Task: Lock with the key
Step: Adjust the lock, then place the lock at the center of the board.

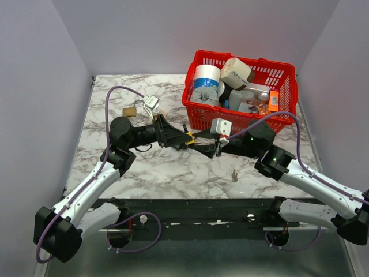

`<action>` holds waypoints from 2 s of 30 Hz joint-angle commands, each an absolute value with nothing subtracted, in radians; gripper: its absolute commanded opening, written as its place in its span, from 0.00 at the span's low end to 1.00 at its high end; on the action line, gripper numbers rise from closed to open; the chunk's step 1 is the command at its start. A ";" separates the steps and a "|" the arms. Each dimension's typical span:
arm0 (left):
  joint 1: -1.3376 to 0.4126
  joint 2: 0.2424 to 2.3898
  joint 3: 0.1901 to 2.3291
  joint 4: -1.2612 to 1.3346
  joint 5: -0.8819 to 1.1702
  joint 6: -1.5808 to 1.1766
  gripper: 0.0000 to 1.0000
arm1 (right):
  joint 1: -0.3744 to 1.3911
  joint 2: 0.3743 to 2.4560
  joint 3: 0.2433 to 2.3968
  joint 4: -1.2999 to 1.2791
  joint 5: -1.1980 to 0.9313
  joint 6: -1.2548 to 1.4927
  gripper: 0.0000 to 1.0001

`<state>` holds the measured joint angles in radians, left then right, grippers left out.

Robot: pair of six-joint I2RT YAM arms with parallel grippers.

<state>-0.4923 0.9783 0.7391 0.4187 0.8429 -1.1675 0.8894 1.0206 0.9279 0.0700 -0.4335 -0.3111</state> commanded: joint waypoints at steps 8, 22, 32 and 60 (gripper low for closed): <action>-0.531 0.956 0.762 0.362 0.881 -1.100 0.00 | 0.896 0.910 0.888 0.039 -0.427 -0.308 0.81; -0.718 0.972 0.785 -0.098 0.464 -0.853 0.00 | 0.878 0.661 0.850 -0.163 -0.060 -0.258 0.97; -0.974 1.319 0.948 -0.337 0.008 -0.900 0.00 | 0.717 0.681 0.922 -0.178 0.051 -0.112 0.99; -1.068 1.925 1.261 -0.360 0.135 -1.154 0.00 | 0.609 0.569 0.933 -0.285 -0.020 -0.043 1.00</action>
<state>-1.0626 1.8931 1.2270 -0.3813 0.1055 -1.1263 0.6132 0.5816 0.9508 -0.2634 0.0017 -0.0532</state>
